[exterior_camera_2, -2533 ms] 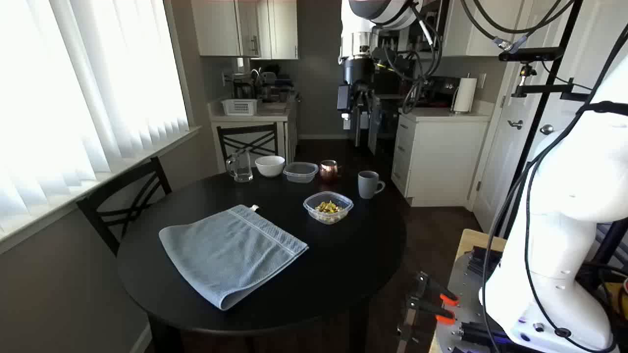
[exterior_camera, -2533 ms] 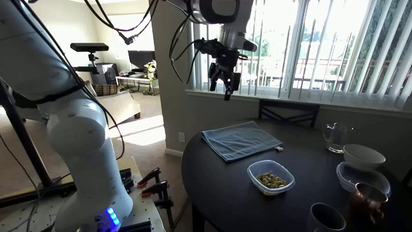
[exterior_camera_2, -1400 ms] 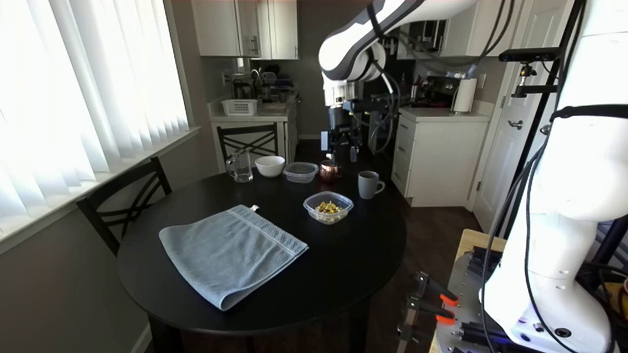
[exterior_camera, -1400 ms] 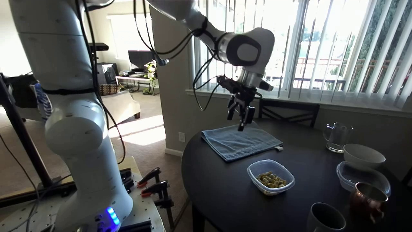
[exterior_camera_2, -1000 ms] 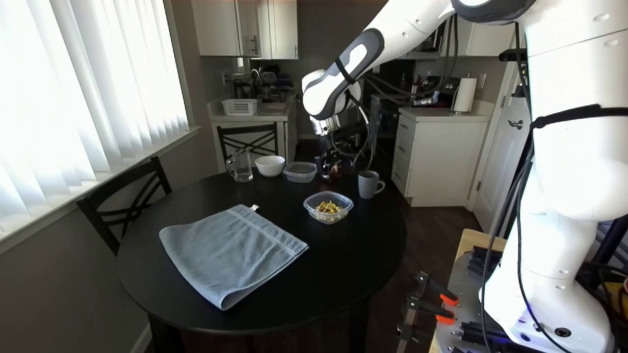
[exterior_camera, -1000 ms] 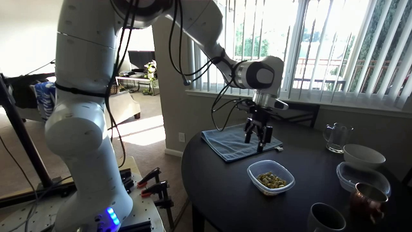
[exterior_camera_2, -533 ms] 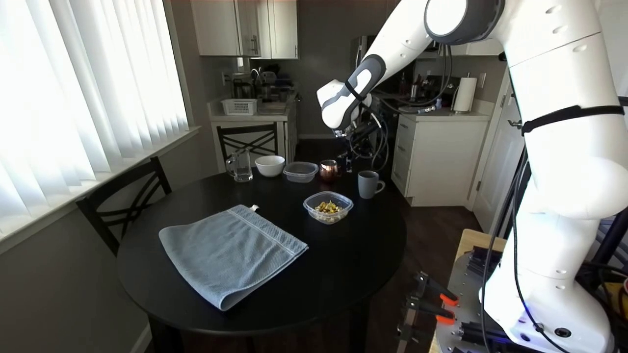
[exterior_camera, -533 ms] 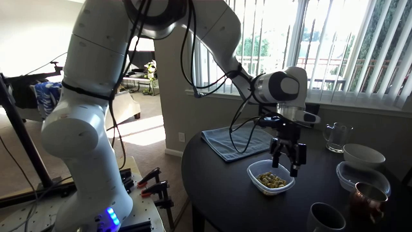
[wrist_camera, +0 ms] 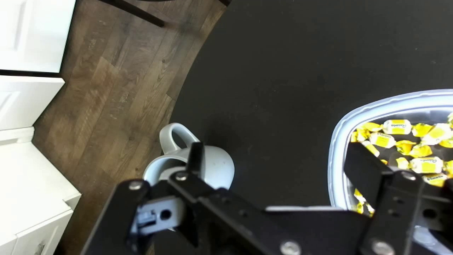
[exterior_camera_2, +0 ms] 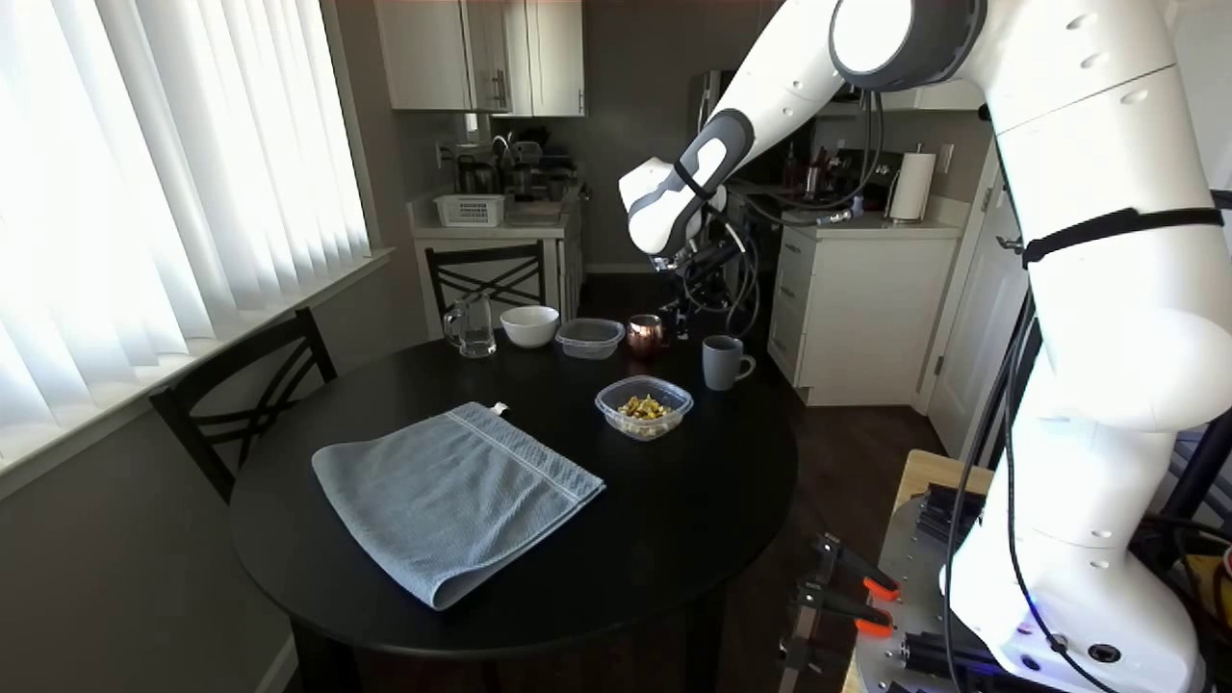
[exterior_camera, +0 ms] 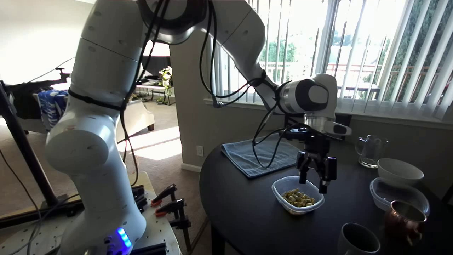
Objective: Pour the contents from the bowl onto the towel
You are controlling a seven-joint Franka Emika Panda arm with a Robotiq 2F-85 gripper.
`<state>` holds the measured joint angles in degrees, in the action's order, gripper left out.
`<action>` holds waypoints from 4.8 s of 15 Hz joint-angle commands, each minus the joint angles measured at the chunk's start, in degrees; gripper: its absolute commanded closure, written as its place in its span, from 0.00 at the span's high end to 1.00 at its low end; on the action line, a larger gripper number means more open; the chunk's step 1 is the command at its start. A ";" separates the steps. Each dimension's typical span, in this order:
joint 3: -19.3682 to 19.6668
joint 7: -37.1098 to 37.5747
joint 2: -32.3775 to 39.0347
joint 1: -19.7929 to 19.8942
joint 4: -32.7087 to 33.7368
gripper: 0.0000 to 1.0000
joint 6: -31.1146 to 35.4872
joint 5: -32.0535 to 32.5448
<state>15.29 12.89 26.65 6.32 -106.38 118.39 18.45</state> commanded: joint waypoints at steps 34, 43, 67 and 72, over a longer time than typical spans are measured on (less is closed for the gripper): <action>-7.24 -39.33 10.85 12.09 5.54 1.00 21.20 -0.03; -11.00 -53.52 4.21 13.96 -0.56 1.00 17.18 -2.44; -10.68 -36.88 22.91 9.37 24.35 0.67 -4.55 -8.61; -10.51 -36.28 25.97 9.65 28.10 0.34 -6.08 -8.56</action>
<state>4.58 -24.20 50.50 15.76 -81.61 114.79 10.89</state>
